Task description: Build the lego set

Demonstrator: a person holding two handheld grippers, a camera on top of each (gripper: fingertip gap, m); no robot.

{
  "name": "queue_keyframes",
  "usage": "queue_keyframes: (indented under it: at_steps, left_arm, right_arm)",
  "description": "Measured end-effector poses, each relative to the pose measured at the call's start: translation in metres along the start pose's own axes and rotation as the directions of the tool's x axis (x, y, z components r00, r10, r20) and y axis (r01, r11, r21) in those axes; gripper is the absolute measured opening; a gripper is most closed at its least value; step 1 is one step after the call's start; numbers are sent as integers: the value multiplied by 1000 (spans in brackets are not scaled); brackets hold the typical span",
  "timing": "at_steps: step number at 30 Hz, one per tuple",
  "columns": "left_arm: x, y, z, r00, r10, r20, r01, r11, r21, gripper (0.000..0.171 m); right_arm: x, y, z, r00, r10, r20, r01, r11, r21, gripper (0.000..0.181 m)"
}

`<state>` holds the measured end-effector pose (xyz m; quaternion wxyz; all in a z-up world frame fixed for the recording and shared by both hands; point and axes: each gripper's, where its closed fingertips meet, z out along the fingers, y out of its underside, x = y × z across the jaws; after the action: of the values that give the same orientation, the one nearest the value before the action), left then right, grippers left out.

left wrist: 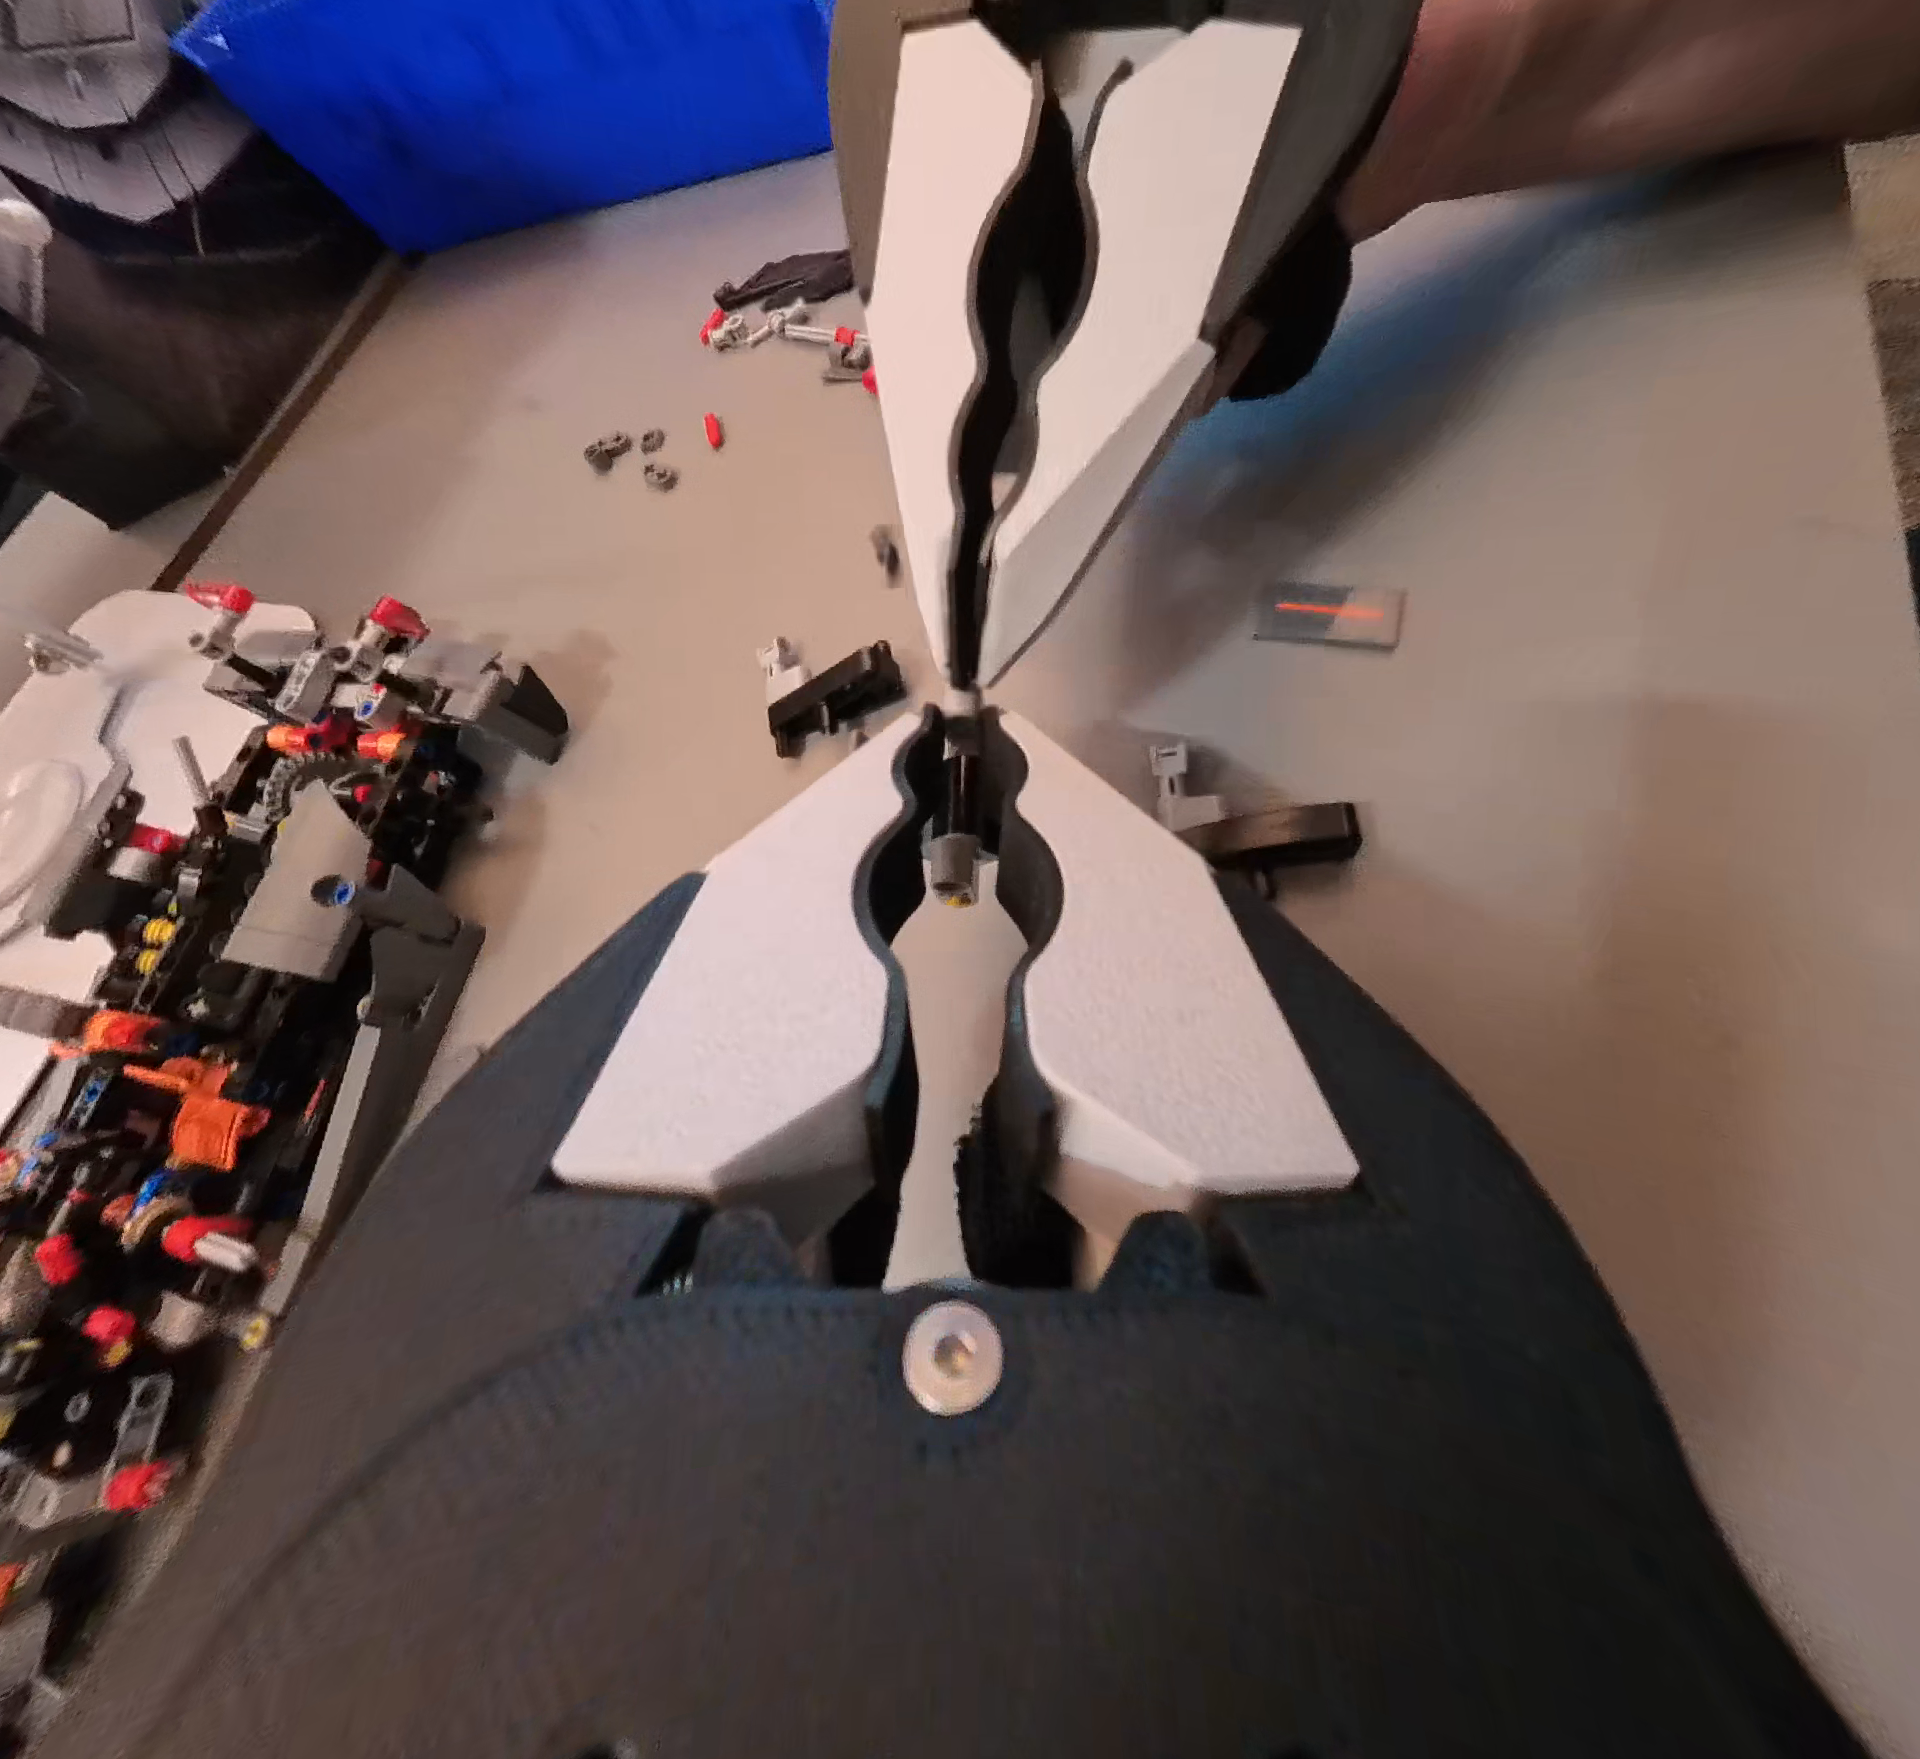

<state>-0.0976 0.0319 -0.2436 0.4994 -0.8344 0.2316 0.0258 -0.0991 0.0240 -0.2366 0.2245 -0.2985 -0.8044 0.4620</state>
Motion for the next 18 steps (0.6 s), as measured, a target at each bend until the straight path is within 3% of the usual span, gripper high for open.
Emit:
queue_keyframes:
  at_steps: [4, 7, 10, 18]
  left_arm:
    - [1, 4, 3, 999, 25, -26, -25, 999, -26, 5]
    - [1, 14, 2, 999, 10, -40, -13, 998, -66, 5]
    - [3, 24, 6, 999, 6, -54, -11, 995, -95, 5]
    - [3, 23, 13, 998, 18, -63, -25, 993, -114, 5]
  right_arm:
    - [1, 6, -2, 997, 65, 38, -65, 998, -3, 0]
    - [6, 11, -22, 993, 111, 35, -111, 994, 1, 0]
    - [12, 27, -41, 993, 111, -25, -113, 992, -63, 0]
    - [26, 43, -91, 977, 136, -164, -152, 984, -92, 0]
